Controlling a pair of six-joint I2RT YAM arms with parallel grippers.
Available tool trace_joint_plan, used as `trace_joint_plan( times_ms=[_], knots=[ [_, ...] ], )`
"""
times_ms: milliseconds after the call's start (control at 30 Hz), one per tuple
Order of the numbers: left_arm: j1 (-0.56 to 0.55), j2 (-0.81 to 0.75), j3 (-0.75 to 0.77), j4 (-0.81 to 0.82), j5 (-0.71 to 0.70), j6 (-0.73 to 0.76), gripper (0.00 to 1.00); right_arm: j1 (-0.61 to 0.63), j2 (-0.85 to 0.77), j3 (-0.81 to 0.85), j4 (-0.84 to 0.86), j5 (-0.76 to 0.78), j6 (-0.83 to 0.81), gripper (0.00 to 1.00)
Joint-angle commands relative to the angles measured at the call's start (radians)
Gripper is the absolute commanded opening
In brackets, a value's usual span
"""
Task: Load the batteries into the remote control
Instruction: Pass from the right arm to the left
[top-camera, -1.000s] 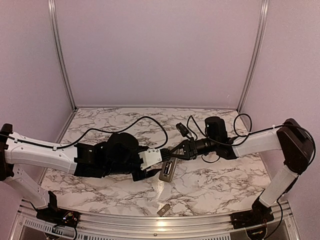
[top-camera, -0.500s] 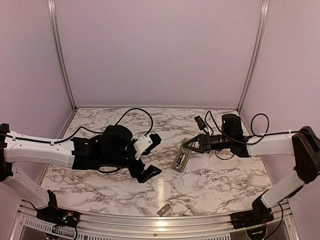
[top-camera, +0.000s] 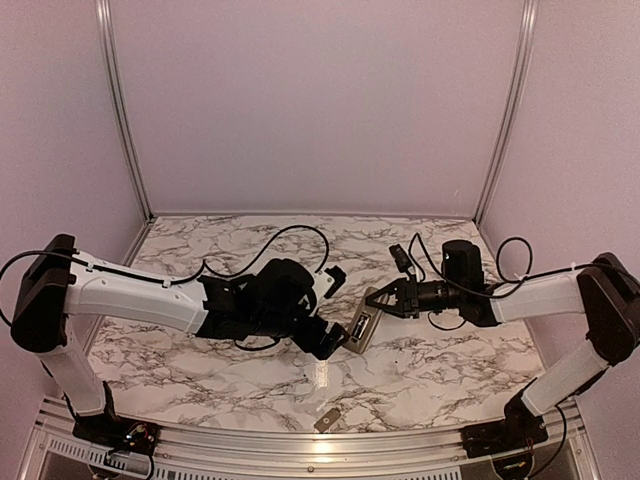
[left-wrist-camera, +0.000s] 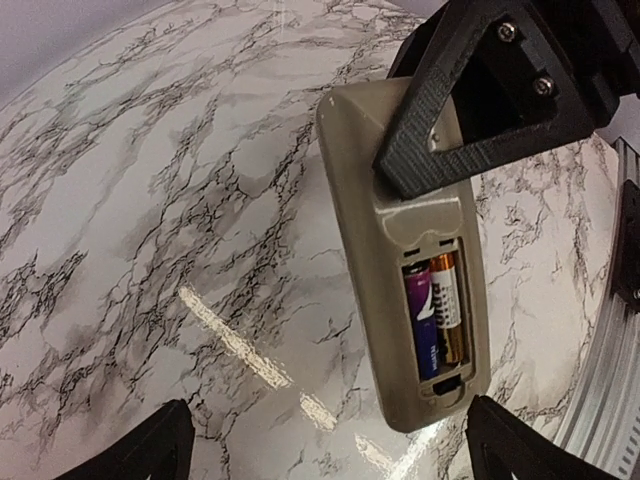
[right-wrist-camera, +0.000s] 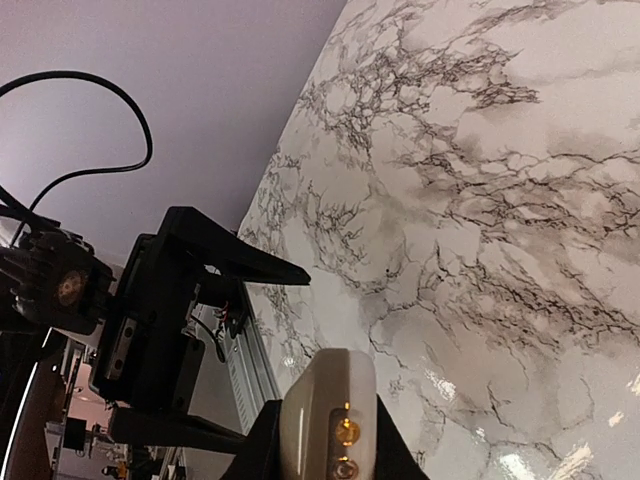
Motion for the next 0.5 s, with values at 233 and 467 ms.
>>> trace_joint_plan(
  times_ms=[233,467],
  knots=[
    [-0.035,0.167,0.211,-0.063,-0.053,-0.077,0.99,0.079,0.066,0.02,0.125,0.07,0.108,0.0],
    [-0.042,0.223,0.267,-0.132,-0.093,-0.077,0.86,0.082,0.054,0.015,0.144,0.072,0.131,0.0]
  ],
)
